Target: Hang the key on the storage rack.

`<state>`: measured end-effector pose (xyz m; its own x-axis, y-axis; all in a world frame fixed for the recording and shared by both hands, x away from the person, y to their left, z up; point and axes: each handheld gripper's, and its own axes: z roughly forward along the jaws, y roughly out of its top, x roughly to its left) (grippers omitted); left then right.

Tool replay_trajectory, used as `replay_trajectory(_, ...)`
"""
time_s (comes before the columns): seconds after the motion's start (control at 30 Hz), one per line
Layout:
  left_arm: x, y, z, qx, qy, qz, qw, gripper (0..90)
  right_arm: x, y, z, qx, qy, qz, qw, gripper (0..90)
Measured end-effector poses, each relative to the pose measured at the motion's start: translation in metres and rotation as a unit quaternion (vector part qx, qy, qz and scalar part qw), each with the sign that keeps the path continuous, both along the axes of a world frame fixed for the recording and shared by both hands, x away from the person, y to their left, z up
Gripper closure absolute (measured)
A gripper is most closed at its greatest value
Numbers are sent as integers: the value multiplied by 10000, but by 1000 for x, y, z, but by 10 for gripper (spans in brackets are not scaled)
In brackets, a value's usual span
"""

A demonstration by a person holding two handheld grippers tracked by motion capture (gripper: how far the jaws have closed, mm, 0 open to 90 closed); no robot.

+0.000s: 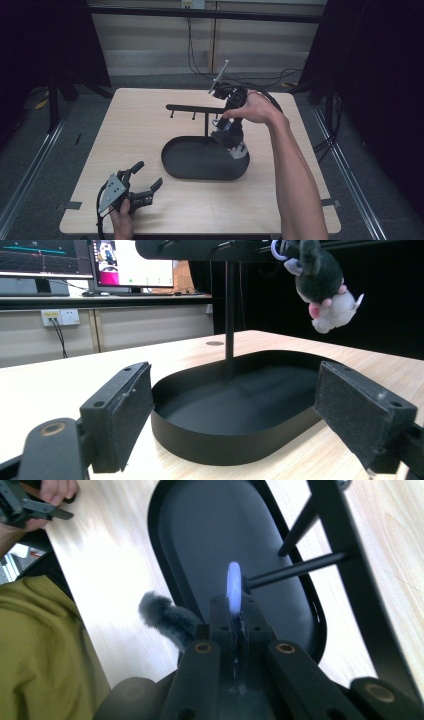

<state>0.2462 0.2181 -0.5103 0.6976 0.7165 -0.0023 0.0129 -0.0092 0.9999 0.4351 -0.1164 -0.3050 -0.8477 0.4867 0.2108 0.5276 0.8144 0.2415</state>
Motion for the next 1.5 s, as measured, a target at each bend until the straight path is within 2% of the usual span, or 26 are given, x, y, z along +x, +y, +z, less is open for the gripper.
replay_trajectory(0.27, 0, 0, 0, -11, 0, 1, 10000, 155, 3, -4, -2, 21, -16, -126, 9999, 874)
replay_trajectory(0.4, 0, 0, 0, 2, -1, -2, 10000, 155, 6, -6, -3, 120, -3, -168, 9998, 874)
replay_trajectory(0.6, 0, 0, 0, -1, 0, -9, 10000, 155, 13, -3, -5, 4, 8, -137, 9999, 872)
replay_trajectory(0.93, 0, 0, 0, -1, 1, -9, 10000, 156, 13, -4, -7, 17, 45, -41, 10000, 855)
replay_trajectory(1.13, 0, 0, 0, -2, 10, -8, 10000, 155, 11, -9, -4, 169, -82, -101, 9998, 844)
replay_trajectory(1.27, 0, 0, 0, 1, 16, -4, 10000, 155, 8, -12, -3, 203, -109, -147, 9996, 818)
replay_trajectory(1.3, 0, 0, 0, 1, 15, -4, 10000, 155, 5, -13, -1, 136, -227, -109, 9996, 801)
replay_trajectory(1.37, 0, 0, 0, -13, 11, -8, 10000, 155, 4, -14, 0, 149, -255, -112, 9995, 790)
replay_trajectory(1.47, 0, 0, 0, 3, 10, -6, 10000, 155, -3, -18, 6, 421, -320, -169, 9985, 768)
replay_trajectory(1.5, 0, -1, 0, -76, 21, 3, 10000, 155, -5, -19, 8, 467, -378, -171, 9980, 755)
